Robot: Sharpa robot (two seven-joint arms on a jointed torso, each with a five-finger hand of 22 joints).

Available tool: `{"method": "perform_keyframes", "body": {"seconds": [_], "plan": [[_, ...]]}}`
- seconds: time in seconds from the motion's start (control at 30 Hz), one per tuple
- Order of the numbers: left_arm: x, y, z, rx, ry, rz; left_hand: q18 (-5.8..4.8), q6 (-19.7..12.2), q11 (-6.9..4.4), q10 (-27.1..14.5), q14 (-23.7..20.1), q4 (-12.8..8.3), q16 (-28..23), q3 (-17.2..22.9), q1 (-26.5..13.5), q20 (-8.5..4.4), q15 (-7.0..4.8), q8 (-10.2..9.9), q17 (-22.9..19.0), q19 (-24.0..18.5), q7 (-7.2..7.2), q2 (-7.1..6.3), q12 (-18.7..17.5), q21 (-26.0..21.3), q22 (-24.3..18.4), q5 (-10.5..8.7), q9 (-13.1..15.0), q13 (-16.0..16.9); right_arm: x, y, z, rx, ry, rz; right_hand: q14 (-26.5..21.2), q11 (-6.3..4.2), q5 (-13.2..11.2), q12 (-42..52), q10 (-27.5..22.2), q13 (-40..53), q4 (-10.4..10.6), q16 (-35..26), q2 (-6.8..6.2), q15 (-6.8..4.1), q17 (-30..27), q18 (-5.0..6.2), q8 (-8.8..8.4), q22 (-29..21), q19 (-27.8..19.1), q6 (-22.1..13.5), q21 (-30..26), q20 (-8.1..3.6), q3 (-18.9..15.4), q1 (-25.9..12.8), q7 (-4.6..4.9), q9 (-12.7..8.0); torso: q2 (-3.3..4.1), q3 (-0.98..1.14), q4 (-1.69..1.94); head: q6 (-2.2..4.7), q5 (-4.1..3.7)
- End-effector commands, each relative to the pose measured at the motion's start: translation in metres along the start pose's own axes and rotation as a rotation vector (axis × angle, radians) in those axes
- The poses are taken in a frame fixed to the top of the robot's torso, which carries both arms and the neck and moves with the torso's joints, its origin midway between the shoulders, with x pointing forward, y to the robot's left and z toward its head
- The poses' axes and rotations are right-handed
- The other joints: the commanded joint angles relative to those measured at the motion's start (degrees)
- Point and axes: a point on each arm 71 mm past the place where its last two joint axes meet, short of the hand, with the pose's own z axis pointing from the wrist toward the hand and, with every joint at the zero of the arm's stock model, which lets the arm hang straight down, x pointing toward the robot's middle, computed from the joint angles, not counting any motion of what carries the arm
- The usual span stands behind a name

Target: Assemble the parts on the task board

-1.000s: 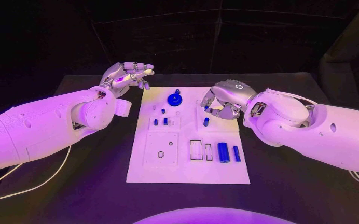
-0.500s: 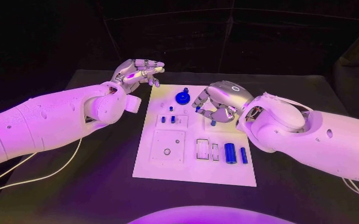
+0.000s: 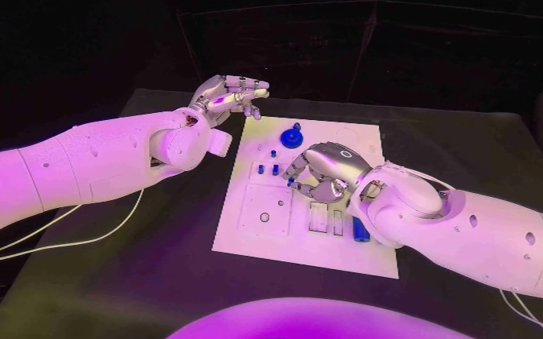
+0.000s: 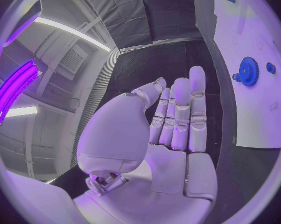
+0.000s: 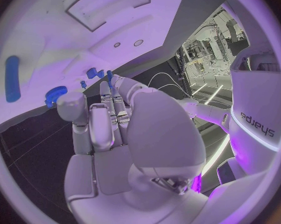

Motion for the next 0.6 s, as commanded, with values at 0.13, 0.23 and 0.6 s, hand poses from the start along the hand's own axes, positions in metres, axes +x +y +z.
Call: {"method": "perform_keyframes", "body": {"seconds": [0.13,0.23,0.6], "plan": [[0.002,-0.002,0.001,0.012,0.008,-0.006,0.73,-0.35,0.13,-0.37,-0.39,-0.20,-0.18,0.07,0.24,0.21,0.06,0.37,-0.08,-0.11,-0.08,-0.04,0.33,-0.29,-0.10,0.39,-0.09,-0.05,0.018,0.005,0.004,-0.030,0.042,0.010,2.02,0.47,0.32,-0.34,-0.10,0.05,-0.15,0.29,0.09,0.00,0.00,-0.40,-0.27,-0.06,0.27,-0.11,0.26,0.01,0.43,-0.77,0.28,-0.10,-0.01,0.05,-0.13,-0.94,1.05],[0.001,-0.002,0.001,0.012,0.006,-0.005,0.73,-0.35,0.13,-0.37,-0.39,-0.20,-0.18,0.07,0.24,0.21,0.06,0.37,-0.08,-0.11,-0.08,-0.04,0.33,-0.29,-0.10,0.39,-0.09,-0.05,0.024,0.006,0.005,-0.033,0.048,0.015,2.02,0.49,0.33,-0.36,-0.13,0.05,-0.17,0.32,0.11,0.01,0.04,-0.39,-0.28,-0.09,0.25,-0.14,0.25,0.02,0.47,-0.81,0.29,-0.11,-0.03,0.07,-0.10,-1.08,1.28],[0.000,-0.002,0.001,0.011,0.003,-0.004,0.73,-0.35,0.13,-0.37,-0.39,-0.20,-0.18,0.07,0.24,0.21,0.06,0.37,-0.08,-0.11,-0.08,-0.04,0.33,-0.29,-0.10,0.39,-0.09,-0.05,0.031,0.009,0.008,-0.038,0.060,0.011,2.03,0.51,0.35,-0.39,-0.16,0.05,-0.21,0.36,0.15,0.03,0.08,-0.39,-0.30,-0.09,0.25,-0.18,0.26,0.04,0.53,-0.87,0.32,-0.12,-0.04,0.03,-0.08,-1.63,1.80]]}}
